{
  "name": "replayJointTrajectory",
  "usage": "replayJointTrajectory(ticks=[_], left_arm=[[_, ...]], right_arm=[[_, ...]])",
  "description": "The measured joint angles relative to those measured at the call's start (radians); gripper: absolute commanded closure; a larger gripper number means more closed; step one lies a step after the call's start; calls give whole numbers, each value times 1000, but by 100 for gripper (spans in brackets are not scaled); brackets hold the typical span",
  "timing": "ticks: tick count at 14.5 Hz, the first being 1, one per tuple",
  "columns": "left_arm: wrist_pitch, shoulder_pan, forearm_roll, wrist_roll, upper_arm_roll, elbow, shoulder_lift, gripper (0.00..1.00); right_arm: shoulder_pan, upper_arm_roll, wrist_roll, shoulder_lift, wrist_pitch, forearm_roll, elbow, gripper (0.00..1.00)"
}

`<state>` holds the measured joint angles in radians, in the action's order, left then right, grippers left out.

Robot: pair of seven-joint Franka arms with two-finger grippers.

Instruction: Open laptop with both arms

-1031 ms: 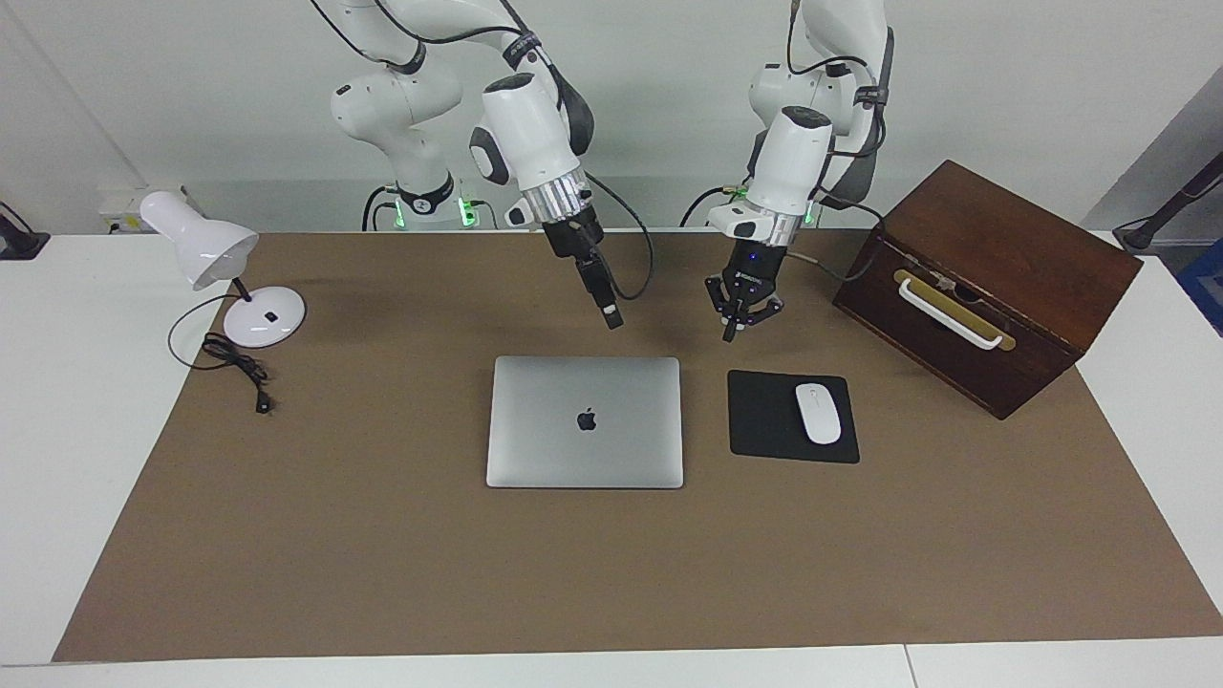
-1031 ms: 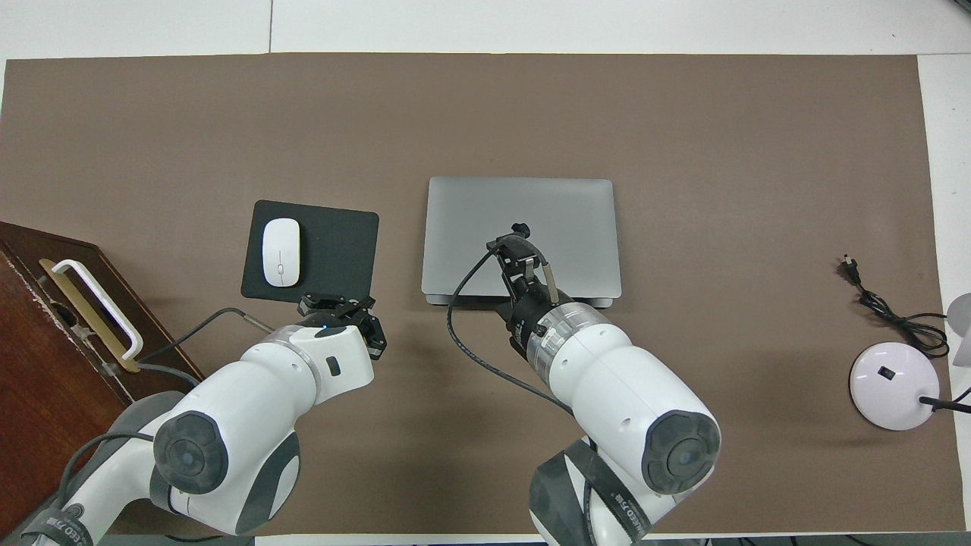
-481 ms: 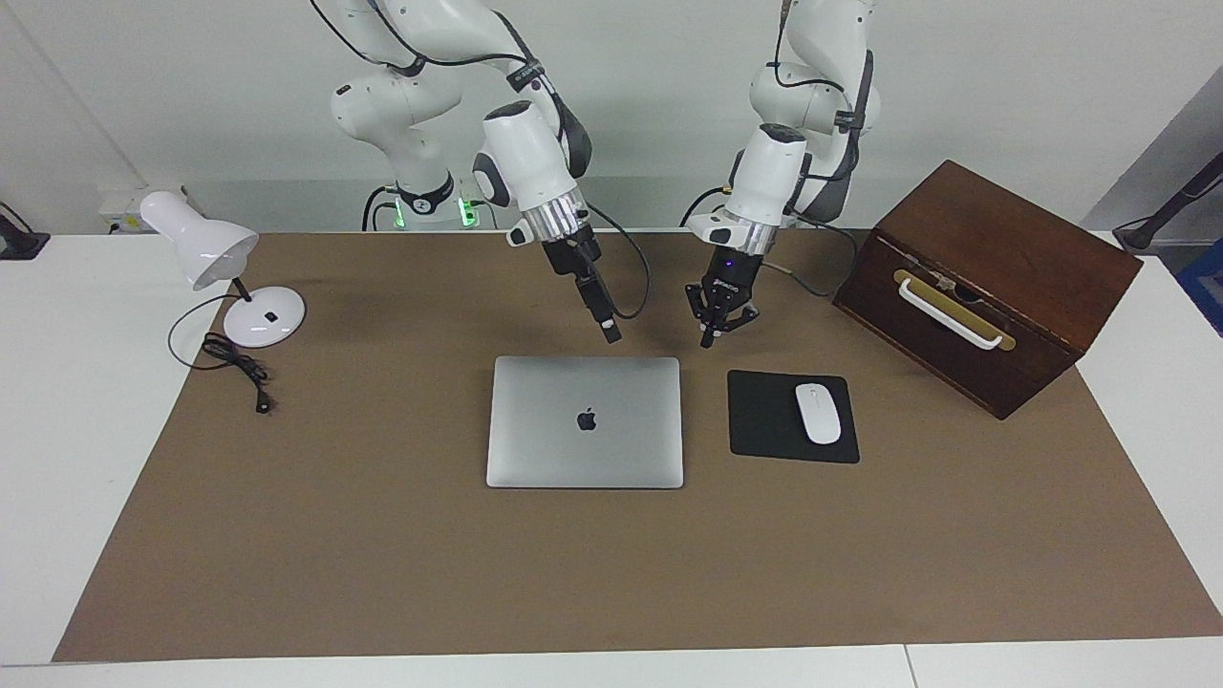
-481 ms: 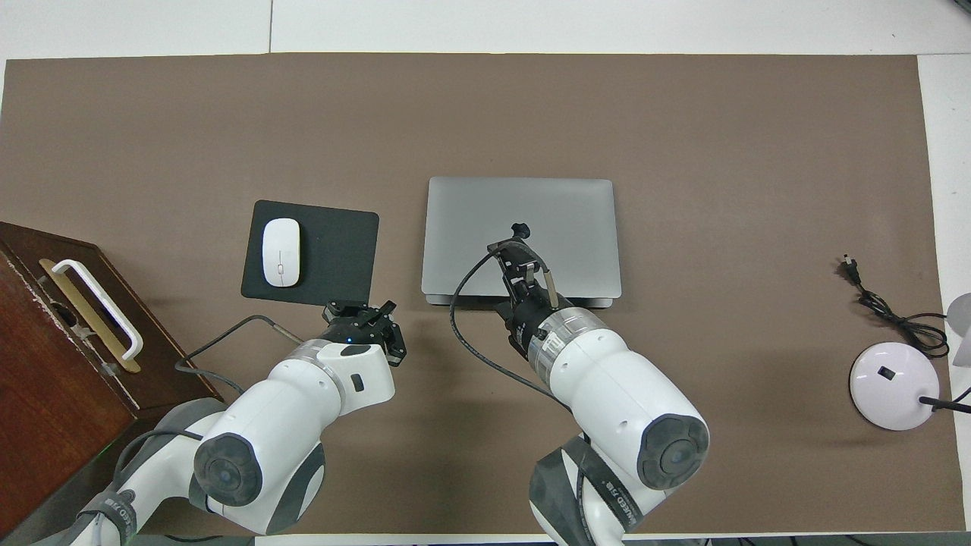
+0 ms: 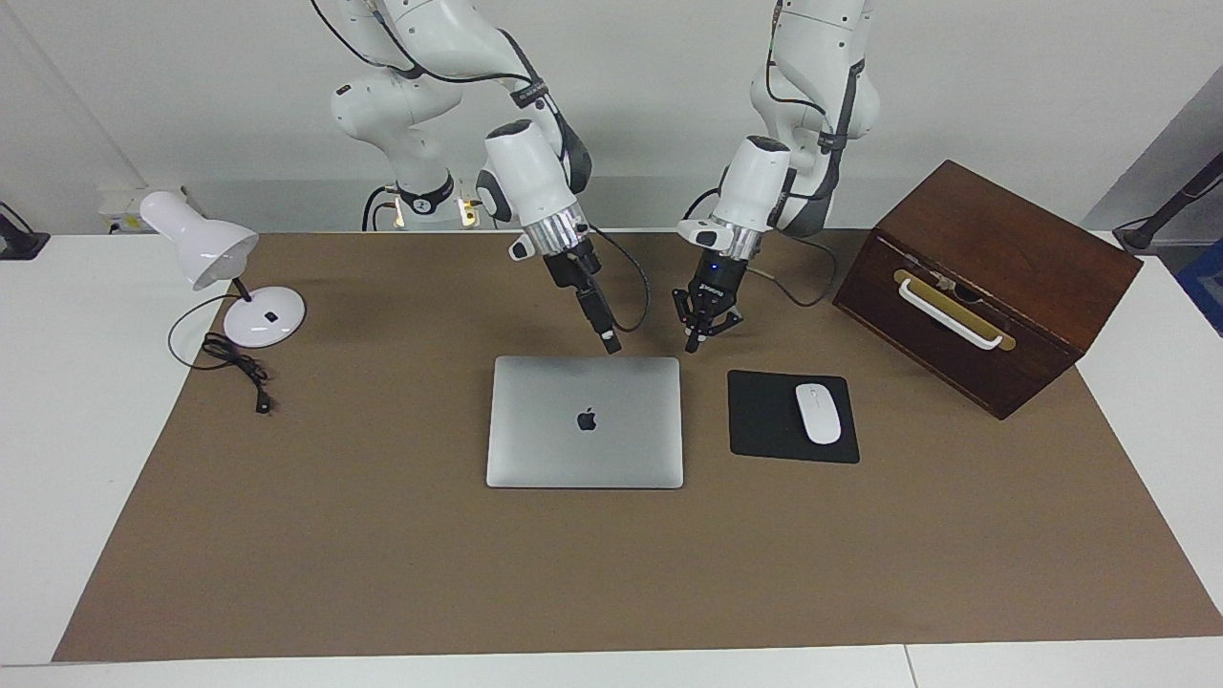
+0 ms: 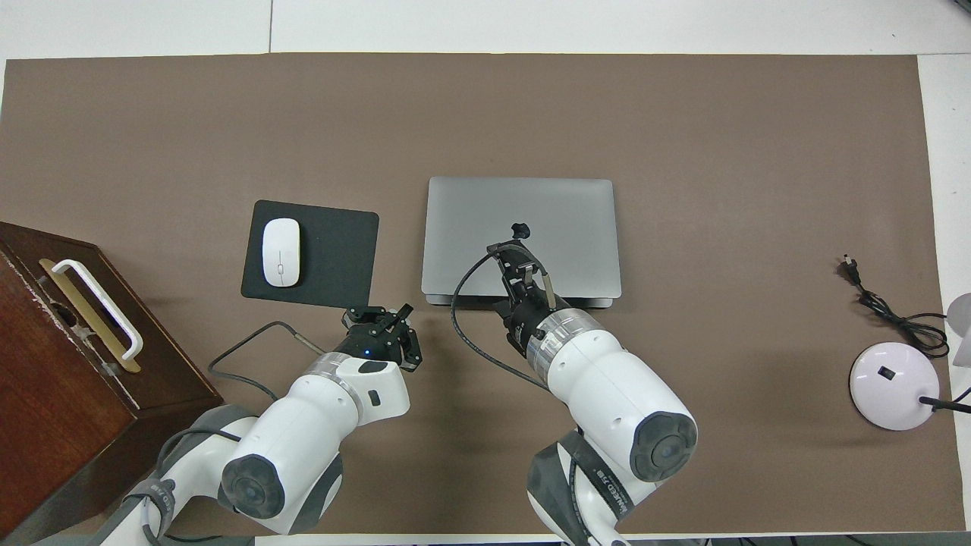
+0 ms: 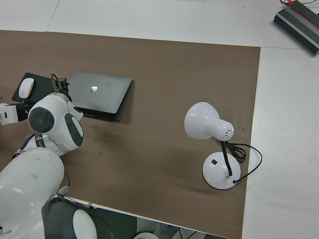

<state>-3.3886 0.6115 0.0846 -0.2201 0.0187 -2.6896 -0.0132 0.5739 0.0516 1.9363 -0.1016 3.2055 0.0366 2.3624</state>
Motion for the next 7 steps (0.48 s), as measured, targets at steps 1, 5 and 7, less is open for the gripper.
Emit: replayJointTrajectory(ticks=[1,5,7], left_arm=[[-40,9,0,0,0,-6,-28,100],[-87,15,0,0,1,-6,-78,100],[-89,15,0,0,1,-2,-78,100]], right_arm=[[0,0,0,-9,8,0,0,0],[0,0,-4,-30,31,0,11,0],[0,0,-19,-30,44,0,34,0]])
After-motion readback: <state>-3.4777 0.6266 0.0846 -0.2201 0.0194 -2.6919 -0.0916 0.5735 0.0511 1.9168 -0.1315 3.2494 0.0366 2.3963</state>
